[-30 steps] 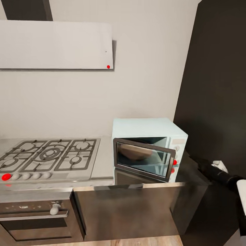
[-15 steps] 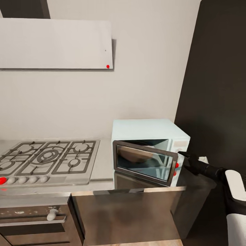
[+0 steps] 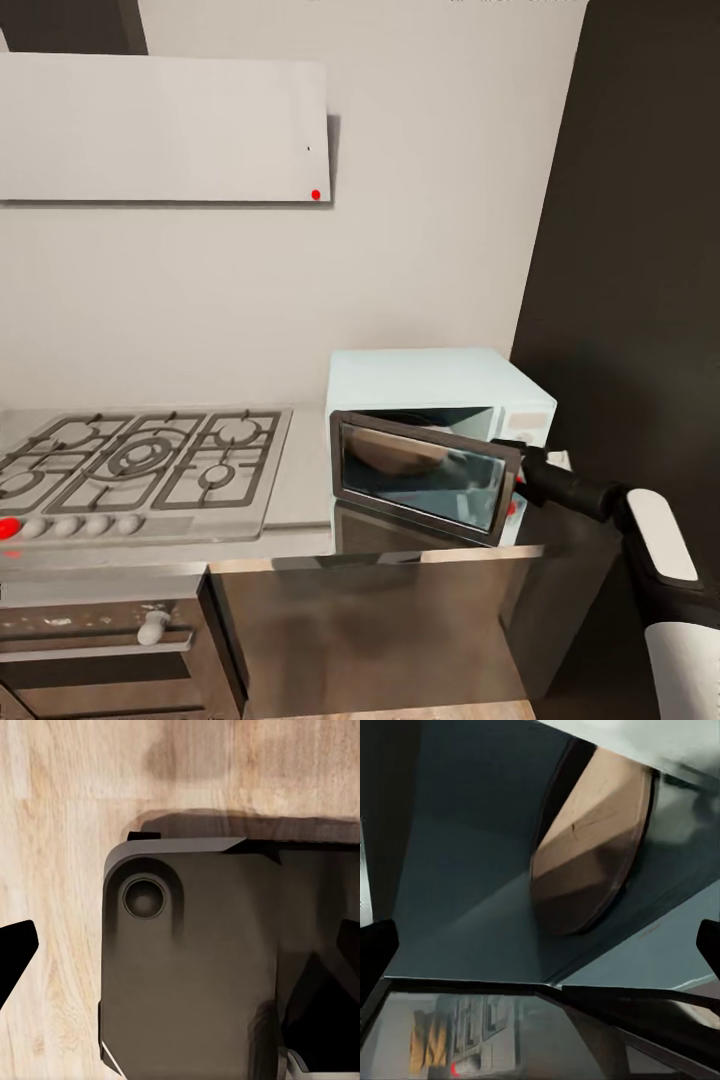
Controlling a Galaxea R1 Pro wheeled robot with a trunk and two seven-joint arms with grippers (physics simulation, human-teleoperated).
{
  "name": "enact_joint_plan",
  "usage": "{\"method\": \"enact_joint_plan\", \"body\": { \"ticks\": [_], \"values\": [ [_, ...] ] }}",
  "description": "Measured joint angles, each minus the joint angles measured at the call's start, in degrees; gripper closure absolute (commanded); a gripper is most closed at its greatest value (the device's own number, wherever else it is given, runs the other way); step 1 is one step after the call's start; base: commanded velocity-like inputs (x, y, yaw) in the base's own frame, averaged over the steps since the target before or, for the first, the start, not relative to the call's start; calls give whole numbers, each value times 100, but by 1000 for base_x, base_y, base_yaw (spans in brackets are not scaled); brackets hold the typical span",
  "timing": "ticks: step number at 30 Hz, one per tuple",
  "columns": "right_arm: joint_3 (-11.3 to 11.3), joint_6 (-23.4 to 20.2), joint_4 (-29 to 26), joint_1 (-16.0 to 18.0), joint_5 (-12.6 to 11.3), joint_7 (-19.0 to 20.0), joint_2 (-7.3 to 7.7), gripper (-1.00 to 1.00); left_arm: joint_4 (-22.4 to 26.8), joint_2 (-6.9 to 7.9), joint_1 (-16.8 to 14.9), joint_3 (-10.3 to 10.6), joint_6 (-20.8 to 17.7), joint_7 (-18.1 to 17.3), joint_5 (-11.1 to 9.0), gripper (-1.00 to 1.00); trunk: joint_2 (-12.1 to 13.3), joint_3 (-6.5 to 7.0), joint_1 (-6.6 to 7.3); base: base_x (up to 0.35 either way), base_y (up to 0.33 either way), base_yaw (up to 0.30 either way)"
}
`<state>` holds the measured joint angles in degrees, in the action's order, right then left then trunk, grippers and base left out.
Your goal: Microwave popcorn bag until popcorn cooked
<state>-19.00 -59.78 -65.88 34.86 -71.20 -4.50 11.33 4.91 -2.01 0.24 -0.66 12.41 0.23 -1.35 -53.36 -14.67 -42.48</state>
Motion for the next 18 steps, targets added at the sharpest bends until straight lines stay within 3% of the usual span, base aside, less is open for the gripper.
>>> {"method": "enact_joint_plan", "body": {
  "ticks": [18],
  "values": [
    [500, 0, -9, 1, -263, -1, -13, -100, 3, 1, 2, -1, -1, 1, -1, -100, 0, 0, -1, -131, 0, 0]
  ]
}}
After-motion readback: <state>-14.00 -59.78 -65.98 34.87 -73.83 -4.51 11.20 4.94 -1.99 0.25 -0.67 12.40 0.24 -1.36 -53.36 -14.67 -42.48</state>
